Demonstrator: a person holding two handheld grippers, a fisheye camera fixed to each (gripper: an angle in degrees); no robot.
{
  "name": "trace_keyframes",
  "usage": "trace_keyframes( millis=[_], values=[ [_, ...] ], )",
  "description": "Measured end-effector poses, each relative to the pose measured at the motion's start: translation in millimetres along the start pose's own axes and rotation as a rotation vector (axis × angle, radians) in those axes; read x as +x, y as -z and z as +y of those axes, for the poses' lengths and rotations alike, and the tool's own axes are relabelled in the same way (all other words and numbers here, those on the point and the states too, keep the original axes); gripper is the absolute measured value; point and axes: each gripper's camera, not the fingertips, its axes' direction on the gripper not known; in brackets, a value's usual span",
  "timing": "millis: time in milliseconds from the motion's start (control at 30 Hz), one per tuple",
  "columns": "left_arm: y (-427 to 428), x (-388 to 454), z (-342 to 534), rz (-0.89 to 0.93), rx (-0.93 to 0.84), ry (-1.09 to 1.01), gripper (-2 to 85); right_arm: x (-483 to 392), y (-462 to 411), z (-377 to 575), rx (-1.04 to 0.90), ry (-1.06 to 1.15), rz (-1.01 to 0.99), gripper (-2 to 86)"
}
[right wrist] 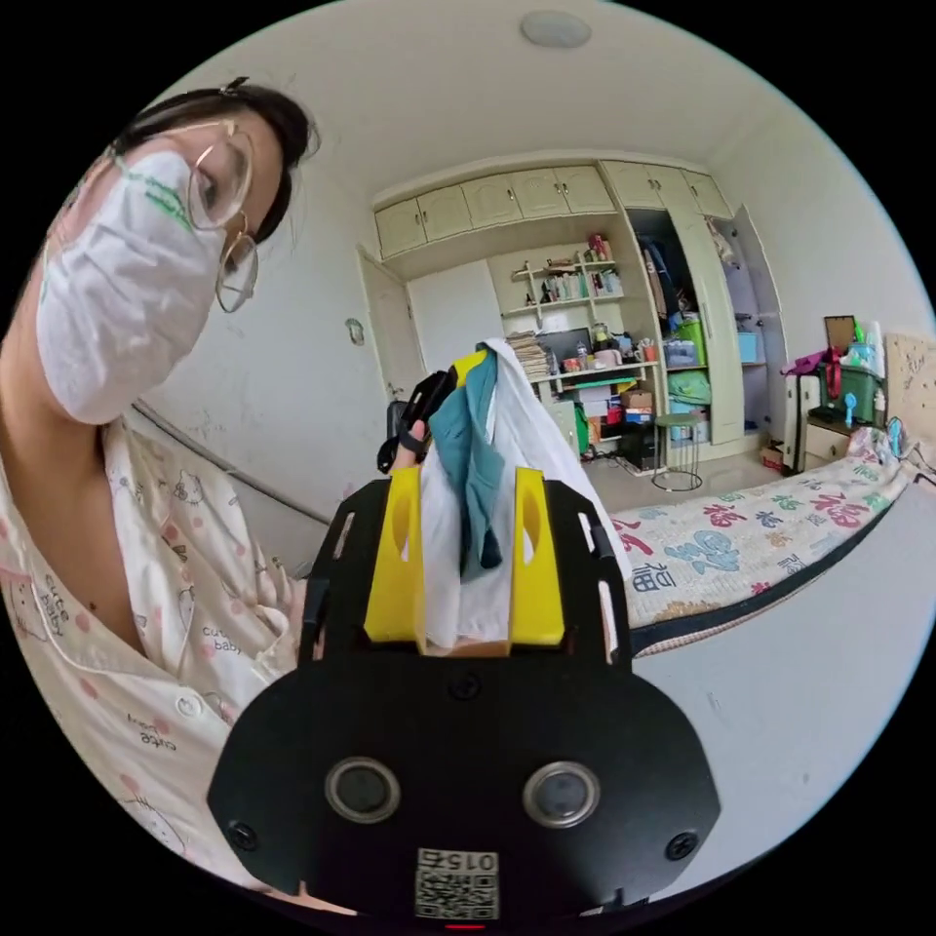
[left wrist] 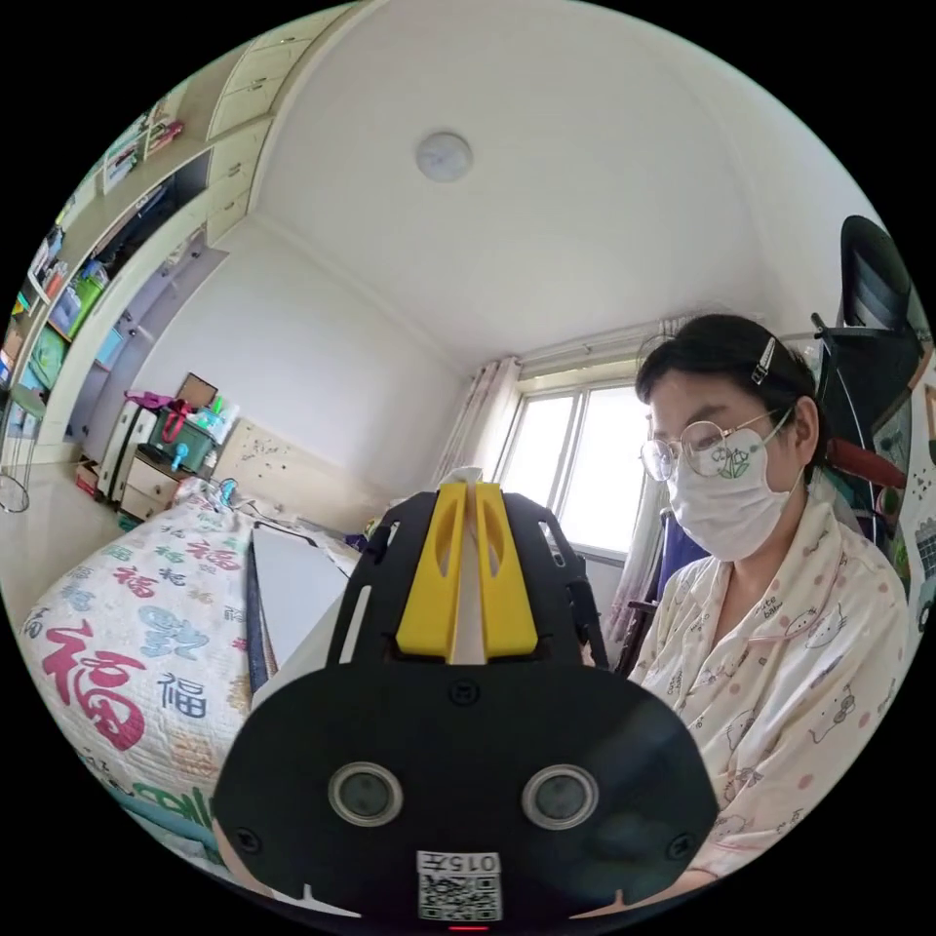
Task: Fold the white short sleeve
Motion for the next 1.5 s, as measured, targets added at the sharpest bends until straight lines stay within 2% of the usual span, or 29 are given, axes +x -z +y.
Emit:
trace_keyframes(
  millis=[133,233,333,433,500,600,667,733,800,933,1033,1233,1400,1500],
  values=[
    [-31.4,-18.0,14.5,-0.022,-0.017,0.059,-0.4,37.9,2.6,27.8,0.037,-0.111,-0.007,2.6],
    [-44.0,-29.9,18.0,0.013,-0.034,0.079,-0.4,57.4,5.8,37.9,0.035,-0.142,0.049,1.3],
    [-71.5,-36.9,11.0,0.002,-0.124,0.055,-0.4,66.2,27.0,25.8,0.062,-0.079,0.241,0.8],
    [-103.8,-37.5,1.0,0.028,-0.158,-0.001,-0.5,74.9,50.2,-14.1,0.106,0.014,0.294,0.8],
    [-133.9,-45.5,3.8,0.118,-0.132,0.011,-0.6,66.9,46.4,-51.6,0.077,0.131,0.338,0.9],
    [-165.0,-66.3,29.1,0.172,-0.108,0.090,-0.6,43.2,-5.2,-102.4,-0.124,0.386,0.388,1.3],
    [-171.0,-85.1,57.3,0.121,-0.082,0.184,-0.6,59.2,-78.9,-104.0,-0.377,0.471,0.436,2.1],
    [-173.1,-104.6,90.5,0.038,-0.102,0.284,-0.6,94.9,-125.9,-82.5,-0.525,0.376,0.416,2.9],
    [-178.6,-116.6,130.7,-0.138,-0.259,0.310,-0.6,129.8,-149.2,-39.4,-0.608,0.264,0.333,3.6],
    [-184.1,-134.6,186.7,-0.271,-0.497,0.390,-0.6,192.9,-142.3,66.6,-0.585,-0.045,0.301,5.6],
    [-179.8,-141.3,204.2,-0.292,-0.551,0.423,-0.5,204.4,-117.5,114.5,-0.537,-0.159,0.265,6.0],
    [-170.1,-147.9,207.5,-0.275,-0.582,0.454,-0.5,181.5,-84.3,142.7,-0.509,-0.128,0.308,3.5],
    [-172.7,-129.8,192.2,-0.255,-0.624,0.409,-0.4,160.3,-97.7,152.9,-0.544,-0.026,0.340,7.0],
    [-162.1,-113.9,182.5,-0.275,-0.660,0.364,-0.3,141.8,-105.4,152.4,-0.496,0.054,0.328,7.7]
  ],
)
